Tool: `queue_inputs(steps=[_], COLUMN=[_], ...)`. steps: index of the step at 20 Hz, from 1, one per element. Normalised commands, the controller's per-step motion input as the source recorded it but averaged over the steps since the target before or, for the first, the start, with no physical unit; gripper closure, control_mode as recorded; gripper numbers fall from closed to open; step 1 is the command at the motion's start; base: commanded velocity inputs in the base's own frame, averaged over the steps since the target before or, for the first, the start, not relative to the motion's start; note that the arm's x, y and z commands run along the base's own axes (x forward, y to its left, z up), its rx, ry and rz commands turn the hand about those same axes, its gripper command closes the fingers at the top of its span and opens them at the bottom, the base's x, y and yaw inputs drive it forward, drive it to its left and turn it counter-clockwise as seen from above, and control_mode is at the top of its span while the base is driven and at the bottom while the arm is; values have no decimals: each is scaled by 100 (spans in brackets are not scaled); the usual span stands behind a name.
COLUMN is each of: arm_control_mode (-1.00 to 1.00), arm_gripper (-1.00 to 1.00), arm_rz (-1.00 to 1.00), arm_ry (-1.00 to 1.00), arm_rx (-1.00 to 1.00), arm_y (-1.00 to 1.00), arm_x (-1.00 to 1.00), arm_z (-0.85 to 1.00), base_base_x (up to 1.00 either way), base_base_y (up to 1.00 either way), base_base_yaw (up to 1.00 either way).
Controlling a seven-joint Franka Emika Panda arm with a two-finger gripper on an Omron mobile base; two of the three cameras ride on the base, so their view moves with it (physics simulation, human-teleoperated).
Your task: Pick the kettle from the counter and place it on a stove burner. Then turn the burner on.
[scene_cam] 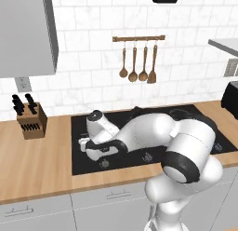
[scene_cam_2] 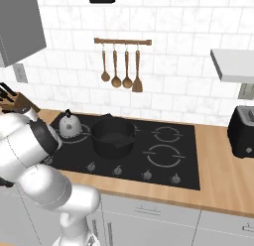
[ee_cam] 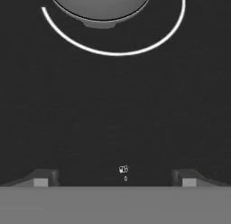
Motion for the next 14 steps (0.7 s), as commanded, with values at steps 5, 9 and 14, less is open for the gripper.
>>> queue_inputs(steps=[5,9,14], arm_control_mode=[-100,-100,-100], arm_gripper=[-100,-100,-100], arm_rz=[0,0,0], arm_ry=[12,8,1], arm_rx=[-1,-5,0], arm_y=[6,0,0], arm_x=[6,-65,0], arm_z=[-11,-39,-19], base_base_x=[0,0,0], base_base_y=[0,0,0], base_base_yaw=[0,0,0])
